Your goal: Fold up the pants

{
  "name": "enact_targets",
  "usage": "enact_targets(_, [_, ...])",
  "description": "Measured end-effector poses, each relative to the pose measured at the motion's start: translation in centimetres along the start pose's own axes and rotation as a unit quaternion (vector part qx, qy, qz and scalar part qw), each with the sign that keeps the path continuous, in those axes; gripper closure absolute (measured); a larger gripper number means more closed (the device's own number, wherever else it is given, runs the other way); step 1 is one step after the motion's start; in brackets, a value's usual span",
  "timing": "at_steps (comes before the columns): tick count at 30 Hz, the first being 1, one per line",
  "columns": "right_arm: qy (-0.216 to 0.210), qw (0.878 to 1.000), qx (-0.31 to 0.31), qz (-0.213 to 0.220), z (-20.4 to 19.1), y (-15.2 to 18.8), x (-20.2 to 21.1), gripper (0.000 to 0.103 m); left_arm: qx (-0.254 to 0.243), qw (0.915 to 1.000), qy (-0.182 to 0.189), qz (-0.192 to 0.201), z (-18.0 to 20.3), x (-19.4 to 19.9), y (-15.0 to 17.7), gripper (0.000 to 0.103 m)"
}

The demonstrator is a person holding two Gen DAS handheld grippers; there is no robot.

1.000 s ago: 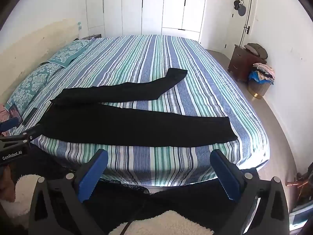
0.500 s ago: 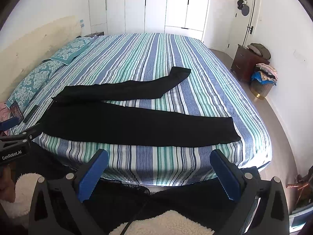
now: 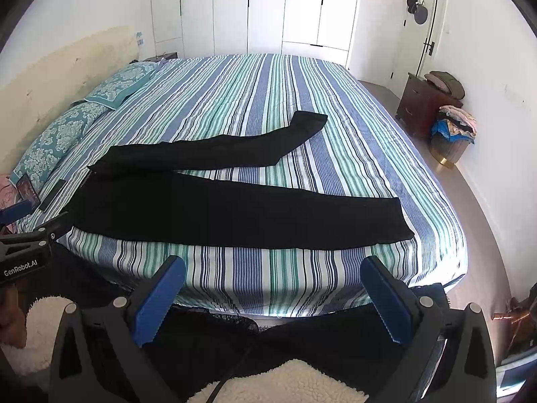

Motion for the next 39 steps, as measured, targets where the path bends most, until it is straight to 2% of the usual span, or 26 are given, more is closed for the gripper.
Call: enact_targets(39, [-0.006,1.0,0.014,-0.012,-0.4,-0.5,-1.1,0.0,0.002,1.0,-0.005,0.004,-0.5,-0.3,-0.3,0.003])
Point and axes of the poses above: each gripper's, at about its wrist camera, not at the fingertips, and x roughly against the way its jaws point, z to its right, y to its underside, the point moved 5 cm from there along -x, roughly the way its jaws point, and after that the axes turned 1 degree about x, right-handed, at the moved point
